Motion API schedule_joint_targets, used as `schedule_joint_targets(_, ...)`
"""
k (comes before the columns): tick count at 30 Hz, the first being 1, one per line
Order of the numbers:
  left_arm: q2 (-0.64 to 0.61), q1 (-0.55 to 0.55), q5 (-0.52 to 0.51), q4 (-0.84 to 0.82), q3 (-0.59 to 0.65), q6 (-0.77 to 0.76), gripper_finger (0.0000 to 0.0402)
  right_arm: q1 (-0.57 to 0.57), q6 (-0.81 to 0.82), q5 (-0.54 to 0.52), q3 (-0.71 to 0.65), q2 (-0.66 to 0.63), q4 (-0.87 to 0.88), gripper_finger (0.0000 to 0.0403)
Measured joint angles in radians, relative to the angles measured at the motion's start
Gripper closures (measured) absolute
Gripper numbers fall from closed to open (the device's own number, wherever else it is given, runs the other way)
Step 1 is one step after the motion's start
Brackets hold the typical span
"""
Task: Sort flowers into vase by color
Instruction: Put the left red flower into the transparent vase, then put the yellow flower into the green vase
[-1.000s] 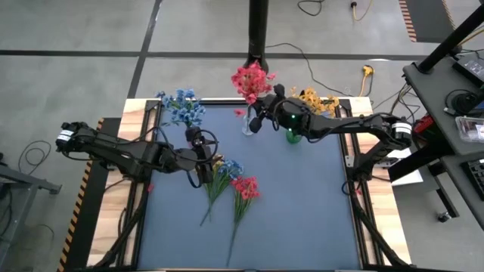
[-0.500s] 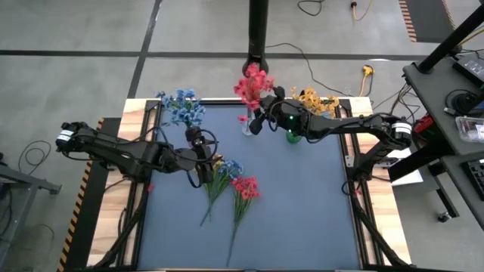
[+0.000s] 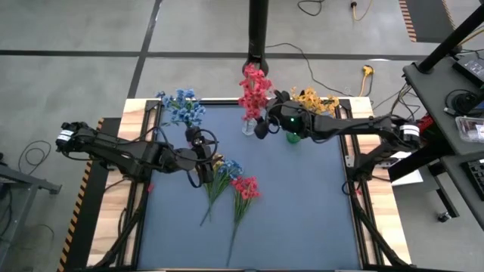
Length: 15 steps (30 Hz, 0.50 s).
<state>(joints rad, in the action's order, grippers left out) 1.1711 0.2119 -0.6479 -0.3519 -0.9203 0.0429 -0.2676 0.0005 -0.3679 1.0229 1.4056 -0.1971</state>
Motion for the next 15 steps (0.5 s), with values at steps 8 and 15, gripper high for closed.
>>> schedule_joint_targets(8,0.000,0.000,0.000,-0.005,0.000,-0.056,0.0173,0.036,0.053,0.000,0.000,-0.074,0.130,0.0085)
schedule_joint_targets(15,0.002,0.000,0.018,-0.097,-0.020,-0.277,0.0173,0.096,0.065,-0.001,0.000,-0.161,0.218,0.0084)
